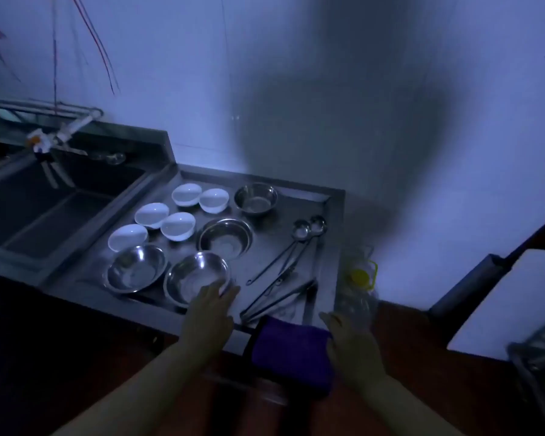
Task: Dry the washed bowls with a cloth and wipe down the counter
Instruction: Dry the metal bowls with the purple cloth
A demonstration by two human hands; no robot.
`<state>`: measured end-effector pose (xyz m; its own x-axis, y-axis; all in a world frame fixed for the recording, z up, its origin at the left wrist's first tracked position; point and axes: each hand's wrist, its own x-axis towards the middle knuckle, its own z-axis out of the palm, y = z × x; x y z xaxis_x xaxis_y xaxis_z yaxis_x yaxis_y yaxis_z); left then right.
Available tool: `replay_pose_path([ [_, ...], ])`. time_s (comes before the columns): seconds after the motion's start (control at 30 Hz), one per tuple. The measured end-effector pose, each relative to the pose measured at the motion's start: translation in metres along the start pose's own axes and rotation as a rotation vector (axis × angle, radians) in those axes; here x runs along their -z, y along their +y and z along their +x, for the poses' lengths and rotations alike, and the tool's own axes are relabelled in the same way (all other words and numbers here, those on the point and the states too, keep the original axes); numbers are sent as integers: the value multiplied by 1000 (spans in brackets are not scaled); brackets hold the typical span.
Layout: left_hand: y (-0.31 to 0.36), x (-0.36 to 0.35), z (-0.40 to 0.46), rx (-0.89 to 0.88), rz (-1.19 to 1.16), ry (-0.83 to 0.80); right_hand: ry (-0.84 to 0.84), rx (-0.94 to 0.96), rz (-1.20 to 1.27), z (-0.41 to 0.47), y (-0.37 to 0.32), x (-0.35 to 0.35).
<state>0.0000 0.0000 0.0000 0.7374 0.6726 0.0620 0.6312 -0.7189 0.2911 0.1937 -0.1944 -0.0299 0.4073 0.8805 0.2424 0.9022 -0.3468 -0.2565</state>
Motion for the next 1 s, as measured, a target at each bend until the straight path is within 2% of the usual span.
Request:
replay_pose_path([
  [0.07,2,-16,-5,52,-19,-60,-64,-37,45,-9,8,-16],
  [0.2,7,-45,-19,46,-8,-120,-263,-280,146,-25,17,-44],
  [0.33,12,-51,-23,-45,45,-32,-260,-363,120,-25,16,-57],
  [0.4,11,-55,-27,-24,44,-52,-242,-435,136,-22,14,-63],
  [0.57,-4,-66,-33,124,-68,-139,-321,-672,410,-18,10,-77],
  [0.7,-22,-61,-28,162,-87,-117,-275,-775,425,-10,5,-84],
  [0.77,-36,-58,-23,212,-96,-122,-255,-882,455,-3,2,-84],
  [0.83,-53,-54,-16,286,-126,-129,-303,-1006,499,5,-3,-83],
  [0.9,-73,-49,-9,351,-177,-119,-328,-1044,508,11,-8,-82],
  [1.0,-101,-41,5,438,-299,-120,-223,-1007,581,27,-23,-76],
])
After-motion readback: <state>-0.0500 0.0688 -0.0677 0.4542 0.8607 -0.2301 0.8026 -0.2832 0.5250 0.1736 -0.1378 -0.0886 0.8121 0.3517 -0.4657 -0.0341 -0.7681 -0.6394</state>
